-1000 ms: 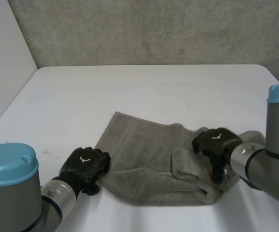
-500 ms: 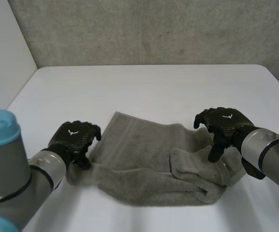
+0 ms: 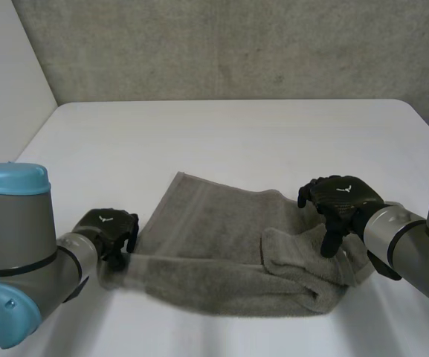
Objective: Fold the towel.
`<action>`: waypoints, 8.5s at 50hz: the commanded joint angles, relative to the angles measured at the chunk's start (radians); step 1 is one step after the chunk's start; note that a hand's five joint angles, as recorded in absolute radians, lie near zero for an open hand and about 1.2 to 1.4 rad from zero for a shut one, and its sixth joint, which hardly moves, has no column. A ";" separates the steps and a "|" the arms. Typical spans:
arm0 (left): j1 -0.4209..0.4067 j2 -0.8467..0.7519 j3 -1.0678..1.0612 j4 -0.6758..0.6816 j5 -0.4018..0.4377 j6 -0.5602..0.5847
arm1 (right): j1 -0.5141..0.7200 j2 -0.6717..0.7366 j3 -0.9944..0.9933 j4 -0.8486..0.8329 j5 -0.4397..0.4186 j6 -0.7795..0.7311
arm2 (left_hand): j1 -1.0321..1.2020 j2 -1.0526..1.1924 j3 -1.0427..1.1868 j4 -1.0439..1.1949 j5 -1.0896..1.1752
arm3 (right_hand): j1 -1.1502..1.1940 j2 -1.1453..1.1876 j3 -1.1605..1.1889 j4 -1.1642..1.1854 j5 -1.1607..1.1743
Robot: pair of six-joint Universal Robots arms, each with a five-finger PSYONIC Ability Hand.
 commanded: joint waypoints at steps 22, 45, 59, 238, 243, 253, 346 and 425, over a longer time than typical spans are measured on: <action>-0.017 0.032 -0.059 0.004 -0.008 0.004 | 0.000 0.011 -0.016 -0.042 0.002 -0.019 | 0.361 0.366 0.366 0.367 0.352 | -0.104 -0.087 -0.055 -0.050 -0.064; -0.051 0.249 -0.090 0.035 -0.005 0.005 | 0.015 0.256 -0.391 0.378 -0.067 -0.008 | 0.517 0.522 0.522 0.523 0.509 | -0.080 -0.064 -0.031 -0.026 -0.040; -0.042 0.290 -0.093 0.133 -0.005 0.068 | 0.020 0.350 -0.465 0.397 -0.021 -0.058 | 0.517 0.522 0.522 0.523 0.509 | 0.927 0.943 0.975 0.981 0.967; 0.199 0.271 0.387 -0.142 0.059 0.073 | -0.181 -0.049 -0.596 0.310 0.024 -0.285 | 0.517 0.522 0.522 0.523 0.509 | 0.990 1.007 1.039 1.044 1.030; 0.173 0.094 0.430 -0.145 0.062 0.073 | -0.137 0.124 -0.622 0.300 0.051 -0.293 | 0.517 0.522 0.522 0.523 0.509 | 0.990 1.007 1.039 1.044 1.030; 0.115 -0.119 0.779 -0.012 0.052 0.057 | -0.080 0.338 -0.826 -0.011 0.151 -0.282 | 0.517 0.522 0.522 0.523 0.509 | 0.990 1.007 1.039 1.044 1.030; 0.265 0.513 -0.204 0.015 0.078 0.177 | -0.305 -0.084 -0.004 0.231 -0.013 -0.404 | 0.517 0.522 0.522 0.523 0.509 | 0.990 1.007 1.039 1.044 1.030; 0.217 -0.044 -0.053 0.564 0.121 0.036 | -0.179 0.413 -0.226 -0.304 -0.093 -0.301 | 0.517 0.522 0.522 0.523 0.509 | 0.990 1.007 1.039 1.044 1.030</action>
